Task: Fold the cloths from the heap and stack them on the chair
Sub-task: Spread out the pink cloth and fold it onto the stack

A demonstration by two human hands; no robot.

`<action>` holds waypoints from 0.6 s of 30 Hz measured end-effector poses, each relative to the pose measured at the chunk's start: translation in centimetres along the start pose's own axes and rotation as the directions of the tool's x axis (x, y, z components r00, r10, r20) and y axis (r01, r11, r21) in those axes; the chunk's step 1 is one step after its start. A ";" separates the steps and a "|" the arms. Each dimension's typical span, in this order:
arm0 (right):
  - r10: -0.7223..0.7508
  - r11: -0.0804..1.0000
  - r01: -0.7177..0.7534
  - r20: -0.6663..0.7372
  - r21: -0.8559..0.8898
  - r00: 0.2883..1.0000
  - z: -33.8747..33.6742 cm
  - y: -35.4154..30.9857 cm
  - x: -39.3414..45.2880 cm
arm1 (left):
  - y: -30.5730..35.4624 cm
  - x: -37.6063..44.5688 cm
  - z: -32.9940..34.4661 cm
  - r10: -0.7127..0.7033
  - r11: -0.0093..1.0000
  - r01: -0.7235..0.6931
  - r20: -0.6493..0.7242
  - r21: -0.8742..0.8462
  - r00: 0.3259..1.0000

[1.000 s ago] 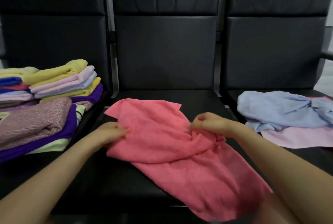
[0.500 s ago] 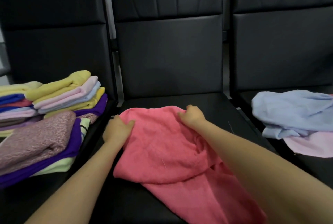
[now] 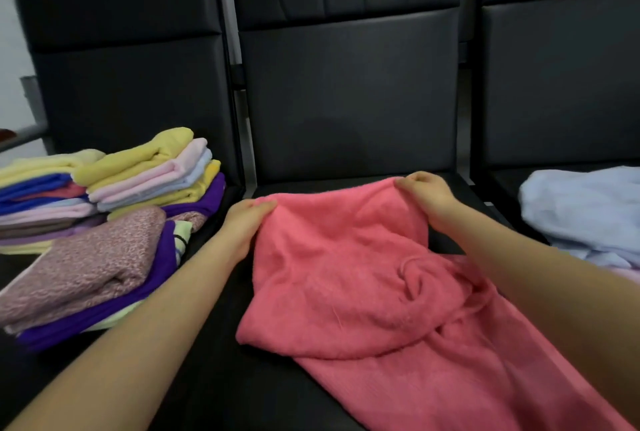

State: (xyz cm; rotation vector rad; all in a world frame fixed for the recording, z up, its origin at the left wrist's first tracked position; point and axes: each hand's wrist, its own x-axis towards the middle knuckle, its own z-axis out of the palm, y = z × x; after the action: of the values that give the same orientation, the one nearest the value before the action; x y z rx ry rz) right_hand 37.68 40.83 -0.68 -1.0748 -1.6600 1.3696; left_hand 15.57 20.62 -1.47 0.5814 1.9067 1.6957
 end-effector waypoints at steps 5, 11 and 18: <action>-0.123 0.992 0.102 -0.331 -0.080 0.935 -1.6 -3.0 3.6 | 5.8 5.3 2.7 0.227 0.937 -0.193 -0.089 0.292 0.970; -0.111 0.799 -0.044 -0.220 -0.599 0.969 -1.8 -3.4 2.7 | 5.4 6.3 6.2 0.262 0.663 -0.073 -0.140 0.745 0.955; -0.065 0.846 -0.001 -0.105 -0.533 0.992 -3.1 -1.8 -5.0 | 1.6 -5.0 7.1 0.346 0.745 -0.324 0.077 0.584 0.935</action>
State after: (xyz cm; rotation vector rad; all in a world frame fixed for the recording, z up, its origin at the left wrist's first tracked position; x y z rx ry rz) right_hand 42.15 37.25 1.56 -1.3974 -2.0145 0.8058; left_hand 23.90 23.21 -0.01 1.2030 2.4864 1.2702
